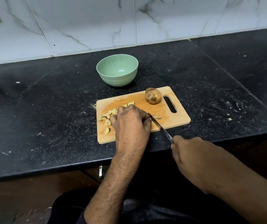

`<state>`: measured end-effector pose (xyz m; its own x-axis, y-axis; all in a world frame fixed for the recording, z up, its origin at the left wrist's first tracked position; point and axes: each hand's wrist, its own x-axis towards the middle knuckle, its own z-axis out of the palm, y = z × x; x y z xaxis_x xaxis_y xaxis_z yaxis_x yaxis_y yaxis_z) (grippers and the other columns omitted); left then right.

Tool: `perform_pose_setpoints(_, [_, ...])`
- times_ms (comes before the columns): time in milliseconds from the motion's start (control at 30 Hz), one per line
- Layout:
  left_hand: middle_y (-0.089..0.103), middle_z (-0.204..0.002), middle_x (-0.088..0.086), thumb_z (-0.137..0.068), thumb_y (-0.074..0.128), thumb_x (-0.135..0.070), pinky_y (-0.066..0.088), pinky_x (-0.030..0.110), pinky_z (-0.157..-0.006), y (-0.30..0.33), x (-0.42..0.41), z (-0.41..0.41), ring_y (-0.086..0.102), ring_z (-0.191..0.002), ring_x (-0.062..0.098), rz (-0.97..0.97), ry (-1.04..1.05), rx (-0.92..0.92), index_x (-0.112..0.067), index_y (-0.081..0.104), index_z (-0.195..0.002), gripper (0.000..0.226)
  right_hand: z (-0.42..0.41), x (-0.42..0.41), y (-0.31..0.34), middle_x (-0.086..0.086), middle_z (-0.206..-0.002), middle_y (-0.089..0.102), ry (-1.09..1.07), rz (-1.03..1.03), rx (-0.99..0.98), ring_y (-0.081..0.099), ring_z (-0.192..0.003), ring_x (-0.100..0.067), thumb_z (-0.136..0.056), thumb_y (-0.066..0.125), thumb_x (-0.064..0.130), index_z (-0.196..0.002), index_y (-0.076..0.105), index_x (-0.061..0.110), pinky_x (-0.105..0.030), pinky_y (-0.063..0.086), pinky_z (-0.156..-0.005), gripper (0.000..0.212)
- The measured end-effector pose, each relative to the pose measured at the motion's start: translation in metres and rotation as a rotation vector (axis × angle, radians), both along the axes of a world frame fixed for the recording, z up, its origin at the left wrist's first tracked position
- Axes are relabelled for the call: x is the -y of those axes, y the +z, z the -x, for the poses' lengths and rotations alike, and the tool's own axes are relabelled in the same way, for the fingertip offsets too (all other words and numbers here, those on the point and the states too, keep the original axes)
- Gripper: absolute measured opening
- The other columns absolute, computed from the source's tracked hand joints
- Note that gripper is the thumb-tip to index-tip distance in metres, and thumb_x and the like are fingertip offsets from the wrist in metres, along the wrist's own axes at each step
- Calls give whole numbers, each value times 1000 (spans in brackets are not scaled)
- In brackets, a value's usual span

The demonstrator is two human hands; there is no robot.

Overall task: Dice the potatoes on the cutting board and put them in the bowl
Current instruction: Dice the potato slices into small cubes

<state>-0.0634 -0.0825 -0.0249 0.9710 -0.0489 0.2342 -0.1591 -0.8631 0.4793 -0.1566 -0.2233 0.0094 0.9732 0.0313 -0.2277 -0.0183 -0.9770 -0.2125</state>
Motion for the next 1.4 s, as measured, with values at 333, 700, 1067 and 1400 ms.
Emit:
perform_pose_setpoints(333, [57, -109, -15, -95, 62, -33, 16, 32, -83, -8, 3, 3, 28, -100, 6, -22, 7, 99, -32, 73, -108, 17, 23, 19, 17, 1, -65, 58, -139, -109, -20, 56, -44, -9, -102, 24, 52, -80, 42, 28, -28, 53, -57, 37])
perform_pose_setpoints(700, [58, -103, -17, -93, 65, -39, 17, 31, -81, -8, -31, 1, 36, -102, 8, 106, 36, 212, -32, 75, -99, 13, -6, -8, -17, 3, -69, 57, -114, -150, 75, 52, -51, -6, -105, 22, 49, -81, 39, 29, -31, 50, -59, 35])
perform_pose_setpoints(1067, [46, -135, -12, -80, 71, -61, 25, 35, -97, -15, -65, 6, 34, -124, 12, 37, 16, 111, -36, 63, -129, 56, -35, -50, -11, 4, -77, 57, -33, -103, 81, 57, -65, -16, -106, 25, 46, -104, 50, 24, -35, 51, -66, 34])
perform_pose_setpoints(1400, [52, -123, -16, -86, 70, -51, 23, 29, -90, -16, -59, 2, 38, -116, 6, 144, -31, 190, -31, 66, -125, 44, -32, -52, 3, 5, -73, 45, -63, -15, 162, 46, -73, -21, -105, 26, 51, -105, 46, 28, -35, 39, -66, 30])
